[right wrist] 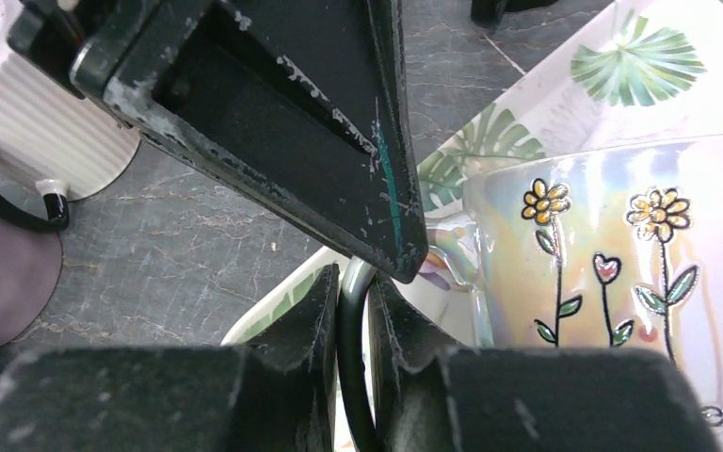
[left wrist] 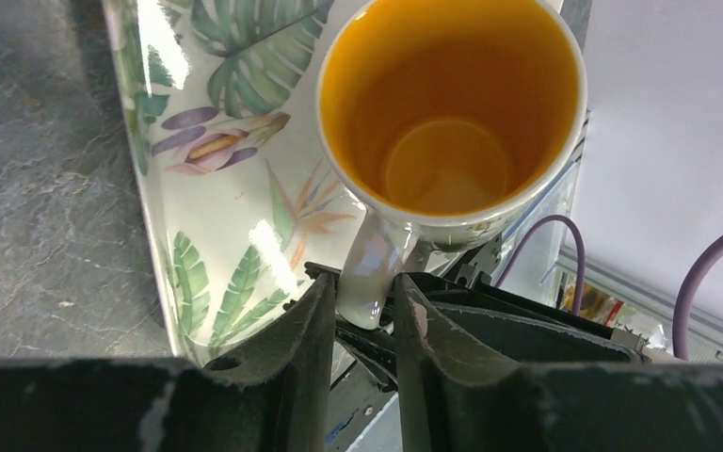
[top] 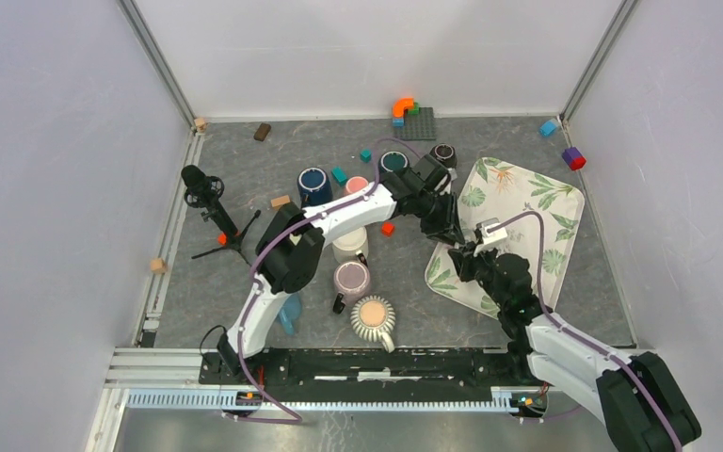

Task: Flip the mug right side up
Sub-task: Place the cup on the tray.

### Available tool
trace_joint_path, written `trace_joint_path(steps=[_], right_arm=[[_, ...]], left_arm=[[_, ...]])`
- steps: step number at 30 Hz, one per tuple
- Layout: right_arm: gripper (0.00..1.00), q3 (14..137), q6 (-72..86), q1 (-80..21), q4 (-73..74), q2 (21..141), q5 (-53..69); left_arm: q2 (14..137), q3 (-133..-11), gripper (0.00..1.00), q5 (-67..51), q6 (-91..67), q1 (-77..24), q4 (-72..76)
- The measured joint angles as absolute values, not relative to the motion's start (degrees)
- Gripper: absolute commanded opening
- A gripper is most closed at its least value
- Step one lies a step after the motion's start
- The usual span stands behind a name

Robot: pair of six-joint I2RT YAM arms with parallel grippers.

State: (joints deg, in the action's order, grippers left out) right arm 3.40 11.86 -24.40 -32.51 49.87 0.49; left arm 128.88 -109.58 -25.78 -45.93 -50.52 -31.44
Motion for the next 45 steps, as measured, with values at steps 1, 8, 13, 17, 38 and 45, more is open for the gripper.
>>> trace_joint_path(steps=[1, 8, 13, 17, 38, 45], right_arm=[[0.0, 3.8, 11.9, -24.4, -32.0, 50.2, 0.8], [0.0, 9.2, 12.1, -24.3, -30.0, 56.7, 1.7], [0.0, 11.0, 13.7, -20.8, -33.6, 60.3, 7.2], [0.0, 11.6, 16.3, -15.5, -40.3, 63.8, 13.0], [0.0, 11.2, 19.7, -7.3, -81.8, 91.6, 21.0], [0.0, 18.3, 21.4, -5.4, -82.2, 97.0, 25.8]], left_arm=[[128.2, -108.2, 0.39, -26.0, -46.2, -50.2, -30.3], [124.5, -104.3, 0.5, -26.0, -47.1, -45.0, -28.8], [122.6, -104.3, 0.53, -25.5, -47.1, -41.4, -28.5], [120.8, -104.3, 0.55, -25.4, -47.1, -40.9, -28.6], [112.0, -97.9, 0.54, -25.0, -47.0, -40.9, -28.9], [109.7, -96.7, 0.56, -25.0, -46.8, -40.9, -29.1]])
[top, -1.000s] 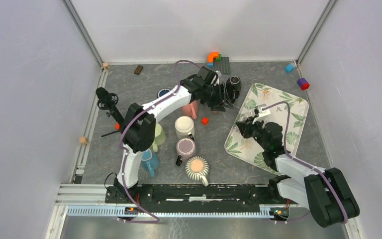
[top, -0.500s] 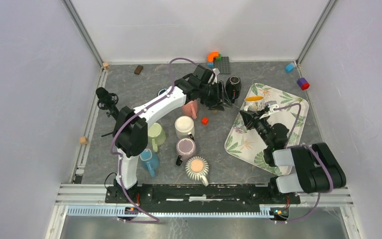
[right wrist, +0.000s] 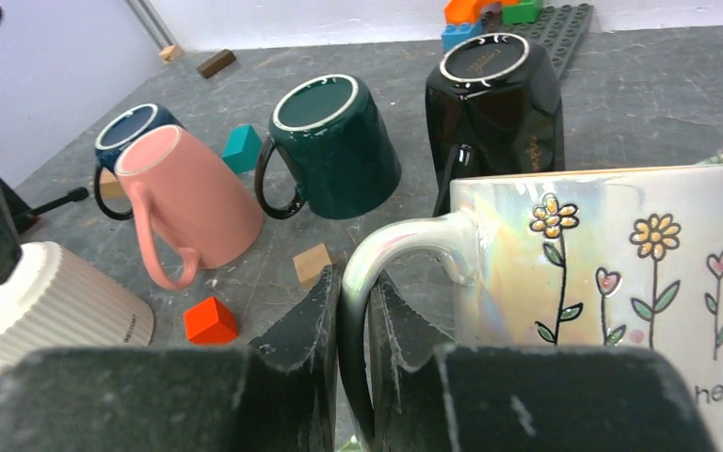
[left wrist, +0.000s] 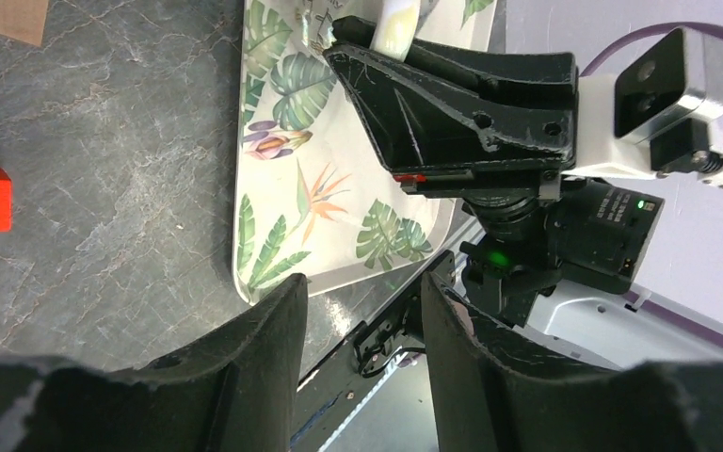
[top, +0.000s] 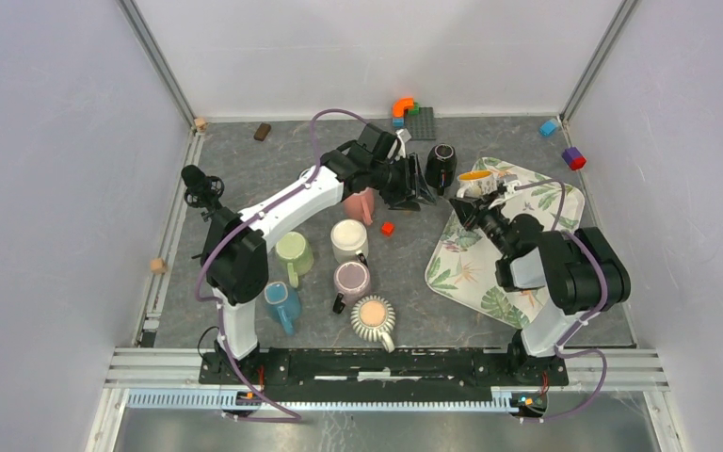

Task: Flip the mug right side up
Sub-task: Place the cup on the tray.

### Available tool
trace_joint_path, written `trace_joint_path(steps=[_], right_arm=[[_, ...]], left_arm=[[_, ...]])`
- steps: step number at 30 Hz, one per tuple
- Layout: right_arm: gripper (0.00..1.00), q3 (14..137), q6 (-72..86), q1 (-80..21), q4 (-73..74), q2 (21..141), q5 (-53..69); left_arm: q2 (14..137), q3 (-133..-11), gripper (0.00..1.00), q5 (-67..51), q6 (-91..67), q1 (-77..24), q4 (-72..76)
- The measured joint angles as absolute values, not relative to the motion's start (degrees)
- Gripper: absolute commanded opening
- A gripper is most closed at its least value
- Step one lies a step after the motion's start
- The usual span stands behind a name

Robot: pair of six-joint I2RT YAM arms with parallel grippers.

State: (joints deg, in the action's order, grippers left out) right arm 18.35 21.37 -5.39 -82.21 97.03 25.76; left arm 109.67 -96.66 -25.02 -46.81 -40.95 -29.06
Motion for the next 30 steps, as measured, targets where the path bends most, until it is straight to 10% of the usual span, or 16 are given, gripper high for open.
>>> trace_joint_path(steps=[30], right_arm=[[0.0, 14.0, 19.0, -7.0, -81.4, 92.7, 41.6]], left_arm=[[126.5, -119.0, 0.53, -16.2, -42.1, -46.9, -45.3]])
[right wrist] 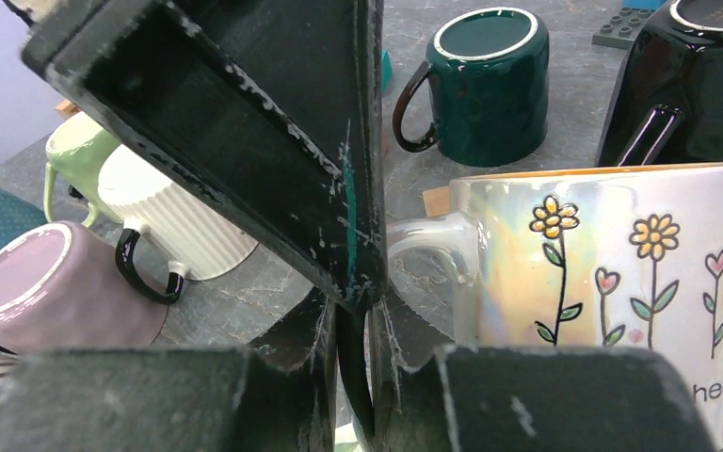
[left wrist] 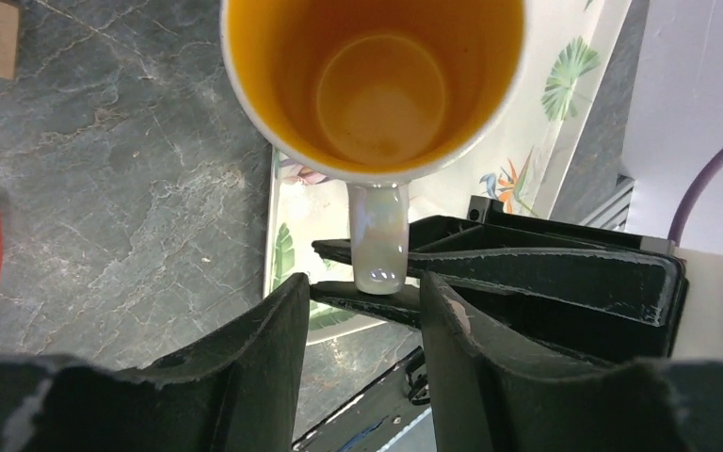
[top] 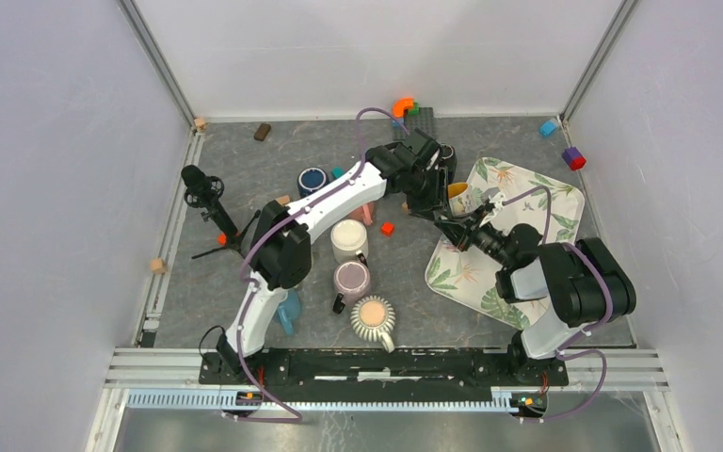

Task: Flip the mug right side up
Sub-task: Place the cup on the tray.

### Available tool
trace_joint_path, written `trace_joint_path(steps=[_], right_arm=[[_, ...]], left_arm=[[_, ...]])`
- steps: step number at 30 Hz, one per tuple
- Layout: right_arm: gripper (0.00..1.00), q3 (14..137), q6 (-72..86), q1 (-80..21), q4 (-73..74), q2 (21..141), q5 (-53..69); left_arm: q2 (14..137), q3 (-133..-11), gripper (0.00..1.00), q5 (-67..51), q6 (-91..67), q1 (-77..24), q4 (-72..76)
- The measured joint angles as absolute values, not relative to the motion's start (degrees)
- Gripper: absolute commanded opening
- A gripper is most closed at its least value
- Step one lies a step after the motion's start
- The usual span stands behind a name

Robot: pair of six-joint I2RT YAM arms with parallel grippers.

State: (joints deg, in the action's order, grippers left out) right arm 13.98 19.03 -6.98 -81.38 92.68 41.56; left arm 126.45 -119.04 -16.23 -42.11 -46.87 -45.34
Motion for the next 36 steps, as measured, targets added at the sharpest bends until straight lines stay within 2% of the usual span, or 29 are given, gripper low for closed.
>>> trace_joint_path(steps=[11, 15, 19, 23, 24, 27, 30, 32, 36], right_arm=[[0.0, 13.9, 18.2, -7.4, -81.3, 92.7, 41.6], [0.0, 13.8, 18.1, -7.4, -81.3, 92.7, 41.5], [0.0, 13.8, 18.0, -7.5, -81.3, 92.7, 41.6], [0.01, 13.7, 17.7, -7.6, -81.3, 92.7, 41.5], [0.04, 13.7, 17.7, -7.6, -81.3, 92.7, 41.4], [0.22, 13.6, 17.7, -7.6, -81.4, 92.7, 41.1], [0.47, 13.4, 17.7, -7.6, -81.8, 92.6, 40.1], [0.58, 12.9, 18.0, -7.8, -82.6, 91.7, 39.4], [0.68, 11.2, 18.0, -8.0, -83.4, 88.4, 36.9]], left_arm=[[131.7, -126.1, 0.5, -14.9, -41.7, -46.9, -47.5], [133.3, -127.5, 0.46, -14.9, -41.7, -46.9, -47.7], [134.0, -127.9, 0.36, -15.0, -41.8, -46.9, -47.4], [134.0, -128.2, 0.19, -15.2, -41.8, -46.9, -47.1], [134.0, -128.3, 0.15, -15.2, -41.8, -47.0, -47.1], [134.3, -128.5, 0.03, -15.2, -41.8, -47.0, -46.9], [134.3, -128.5, 0.02, -15.2, -41.8, -47.1, -46.6], [134.3, -128.5, 0.02, -14.9, -41.7, -47.1, -46.1], [134.3, -128.5, 0.02, -13.3, -41.1, -47.4, -44.6]])
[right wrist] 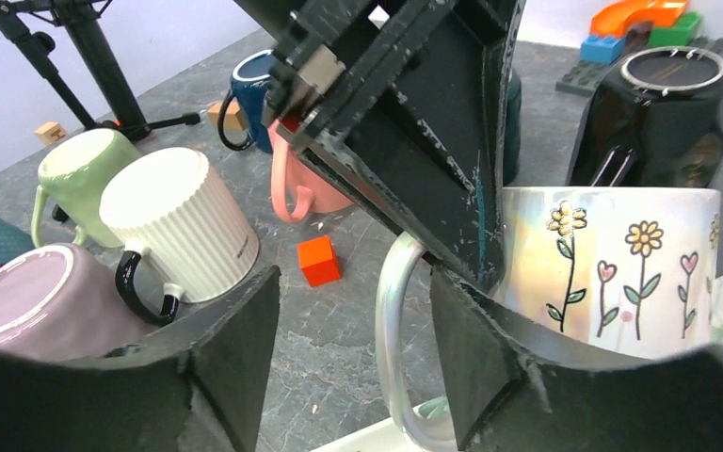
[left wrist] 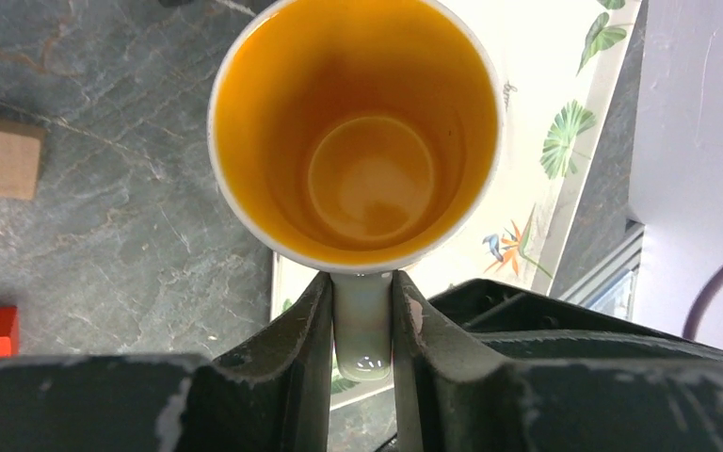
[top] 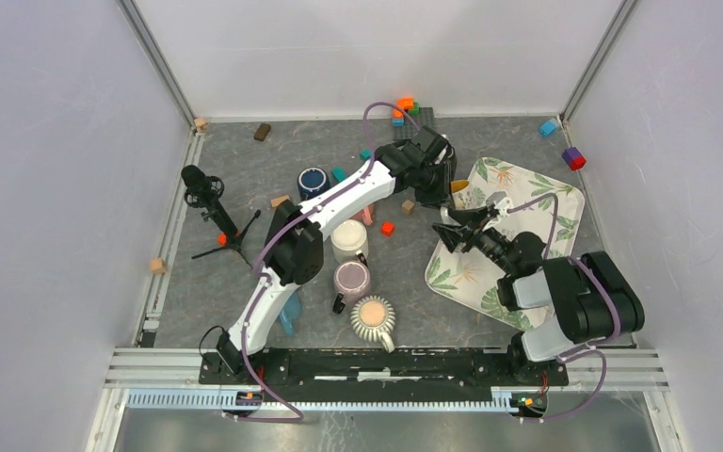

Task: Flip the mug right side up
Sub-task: Place the cup on the tray.

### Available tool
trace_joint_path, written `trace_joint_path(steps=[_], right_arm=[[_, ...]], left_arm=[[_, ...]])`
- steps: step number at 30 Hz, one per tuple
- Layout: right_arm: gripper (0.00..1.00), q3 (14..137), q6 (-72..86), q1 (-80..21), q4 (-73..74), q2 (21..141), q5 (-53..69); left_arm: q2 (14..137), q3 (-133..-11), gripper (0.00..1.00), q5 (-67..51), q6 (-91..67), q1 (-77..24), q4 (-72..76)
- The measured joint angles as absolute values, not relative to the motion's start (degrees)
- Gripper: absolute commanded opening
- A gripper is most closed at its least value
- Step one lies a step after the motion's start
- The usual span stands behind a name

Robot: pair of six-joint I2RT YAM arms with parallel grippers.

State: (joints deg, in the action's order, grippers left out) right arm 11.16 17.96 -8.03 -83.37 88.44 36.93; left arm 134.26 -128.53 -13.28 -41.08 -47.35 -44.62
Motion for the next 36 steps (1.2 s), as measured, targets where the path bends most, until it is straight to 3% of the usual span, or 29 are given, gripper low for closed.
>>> trace_joint_path(steps=[2, 7, 16, 20, 26, 36], right_arm=[[0.74, 10.5, 17.9, -8.1, -83.4, 86.8, 35.9], [0.78, 10.2, 15.4, -8.1, -77.3, 77.1, 30.9], [0.83, 13.8, 10.2, -8.2, -41.9, 55.9, 17.2], [0.98, 15.5, 11.2, -8.1, -27.5, 49.1, 10.0], [0.98, 27.5, 15.5, -8.1, -3.1, 45.9, -2.9], [0.98, 48.0, 24.5, -8.1, 24.9, 45.1, -18.9]], left_arm=[[134.3, -128.5, 0.02, -12.2, -40.2, -47.5, -43.8], [134.2, -128.5, 0.02, -10.2, -37.4, -48.3, -42.4], [133.4, -126.8, 0.02, -6.6, -33.0, -51.1, -39.4], [131.7, -123.2, 0.02, -5.8, -32.2, -51.8, -36.6], [130.0, -119.8, 0.02, -3.0, -29.4, -53.4, -33.7], [129.2, -115.8, 0.02, 6.0, -20.6, -58.0, -26.9]])
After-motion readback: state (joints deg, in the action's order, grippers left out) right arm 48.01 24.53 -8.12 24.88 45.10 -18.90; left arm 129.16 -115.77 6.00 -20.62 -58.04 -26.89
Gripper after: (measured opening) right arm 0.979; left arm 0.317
